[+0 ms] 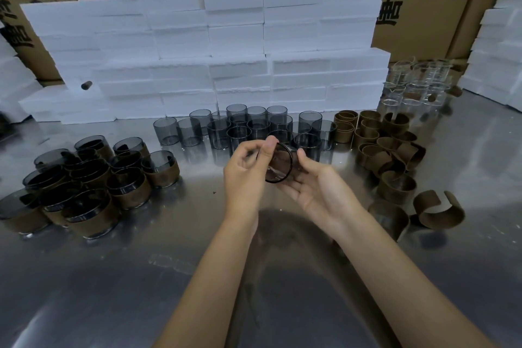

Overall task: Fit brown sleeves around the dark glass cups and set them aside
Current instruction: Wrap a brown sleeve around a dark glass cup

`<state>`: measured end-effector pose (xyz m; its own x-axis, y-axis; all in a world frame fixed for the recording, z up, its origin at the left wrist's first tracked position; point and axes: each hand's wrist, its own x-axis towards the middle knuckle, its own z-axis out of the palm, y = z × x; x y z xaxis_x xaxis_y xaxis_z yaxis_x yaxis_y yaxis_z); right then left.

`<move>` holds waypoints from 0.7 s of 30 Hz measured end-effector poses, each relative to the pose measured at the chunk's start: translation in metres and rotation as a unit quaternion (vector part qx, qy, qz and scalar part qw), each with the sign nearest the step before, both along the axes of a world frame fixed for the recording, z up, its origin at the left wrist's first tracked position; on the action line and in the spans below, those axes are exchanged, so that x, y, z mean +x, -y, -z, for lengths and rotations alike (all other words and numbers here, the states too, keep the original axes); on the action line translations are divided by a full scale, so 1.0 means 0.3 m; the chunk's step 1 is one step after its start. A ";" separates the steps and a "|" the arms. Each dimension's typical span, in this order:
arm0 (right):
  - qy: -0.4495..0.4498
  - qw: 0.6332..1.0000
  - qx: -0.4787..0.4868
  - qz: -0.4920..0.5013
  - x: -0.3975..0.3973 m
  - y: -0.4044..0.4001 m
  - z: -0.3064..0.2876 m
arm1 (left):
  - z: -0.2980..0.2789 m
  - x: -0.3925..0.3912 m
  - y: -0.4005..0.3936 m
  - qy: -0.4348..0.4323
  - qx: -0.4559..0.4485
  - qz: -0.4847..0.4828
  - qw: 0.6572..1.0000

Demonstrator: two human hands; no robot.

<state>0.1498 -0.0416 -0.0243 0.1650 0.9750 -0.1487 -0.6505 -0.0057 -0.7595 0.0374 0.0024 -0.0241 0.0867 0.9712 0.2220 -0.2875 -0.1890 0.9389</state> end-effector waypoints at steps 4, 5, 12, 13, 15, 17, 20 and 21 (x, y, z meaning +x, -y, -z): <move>-0.037 0.999 -0.021 0.009 0.001 0.001 0.000 | -0.003 0.004 -0.001 -0.031 0.012 -0.007 0.999; -0.051 0.998 -0.023 0.011 0.002 0.001 0.000 | -0.004 0.003 -0.002 -0.036 0.014 0.003 0.999; -0.096 0.995 -0.003 0.031 0.039 0.001 -0.005 | -0.011 0.010 0.005 -0.026 -0.022 0.138 0.990; -0.099 0.995 0.001 0.033 0.044 0.001 -0.005 | -0.010 0.010 0.006 -0.030 -0.023 0.155 0.987; -0.107 0.994 0.007 0.035 0.053 0.003 -0.006 | -0.010 0.006 0.010 -0.046 -0.012 0.183 0.982; -0.114 0.993 0.011 0.035 0.056 0.004 -0.008 | -0.008 0.003 0.016 -0.059 0.008 0.195 0.979; -0.099 0.995 0.004 0.032 0.050 0.004 -0.009 | -0.001 0.008 0.020 -0.075 0.029 0.185 0.979; -0.086 0.996 -0.001 0.033 0.048 0.001 -0.007 | 0.000 0.014 0.020 -0.083 0.034 0.176 0.980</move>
<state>0.1641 -0.0420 -0.0222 0.2007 0.9625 -0.1825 -0.7699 0.0398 -0.6370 0.0417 -0.0037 -0.0243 0.4536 0.8586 0.2389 -0.1898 -0.1688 0.9672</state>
